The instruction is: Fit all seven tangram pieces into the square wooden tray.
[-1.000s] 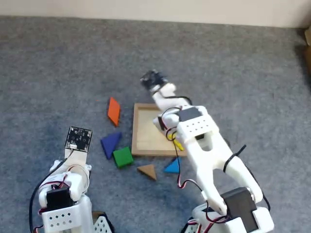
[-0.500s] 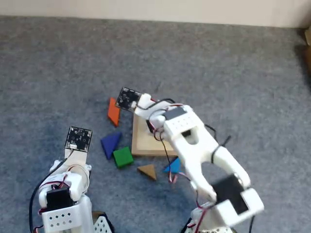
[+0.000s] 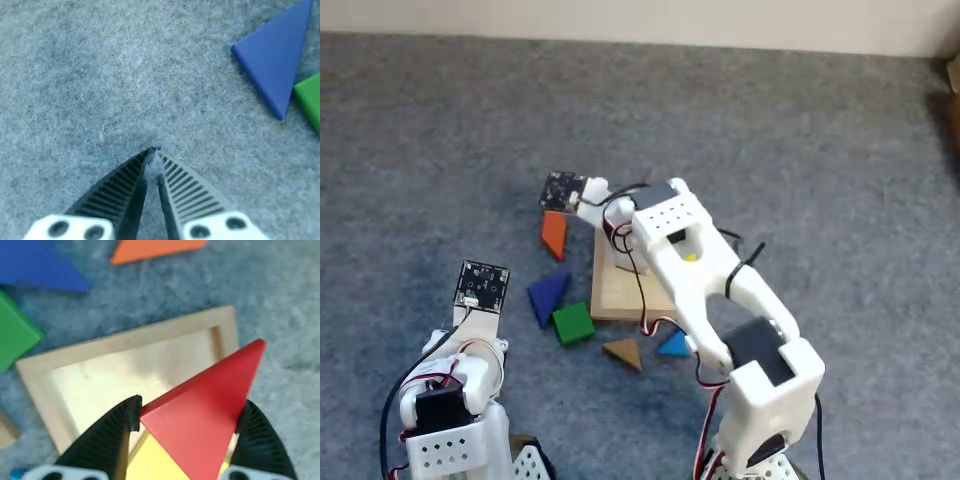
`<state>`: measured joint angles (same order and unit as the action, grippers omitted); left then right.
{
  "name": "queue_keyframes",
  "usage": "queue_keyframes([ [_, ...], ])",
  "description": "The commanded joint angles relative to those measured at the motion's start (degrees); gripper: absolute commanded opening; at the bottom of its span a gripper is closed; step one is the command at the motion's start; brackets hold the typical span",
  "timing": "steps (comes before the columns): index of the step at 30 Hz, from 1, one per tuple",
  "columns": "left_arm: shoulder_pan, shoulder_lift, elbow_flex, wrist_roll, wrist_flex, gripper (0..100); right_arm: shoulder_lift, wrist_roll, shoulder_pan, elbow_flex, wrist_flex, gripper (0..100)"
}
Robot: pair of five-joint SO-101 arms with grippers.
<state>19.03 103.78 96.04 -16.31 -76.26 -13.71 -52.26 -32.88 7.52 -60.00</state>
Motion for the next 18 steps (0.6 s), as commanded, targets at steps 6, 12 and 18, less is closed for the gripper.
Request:
queue_keyframes([
  [6,0.3,0.3,1.1,0.4,-0.2,1,0.7,-1.3,-0.9,-3.6,-1.5,35.0],
  [12,0.3,0.3,1.1,0.4,-0.2,1,1.3,-1.1,-0.6,-3.7,-1.5,35.0],
  [18,0.3,0.3,1.1,0.4,-0.2,1,4.2,8.4,0.2,-3.8,-1.2,24.9],
])
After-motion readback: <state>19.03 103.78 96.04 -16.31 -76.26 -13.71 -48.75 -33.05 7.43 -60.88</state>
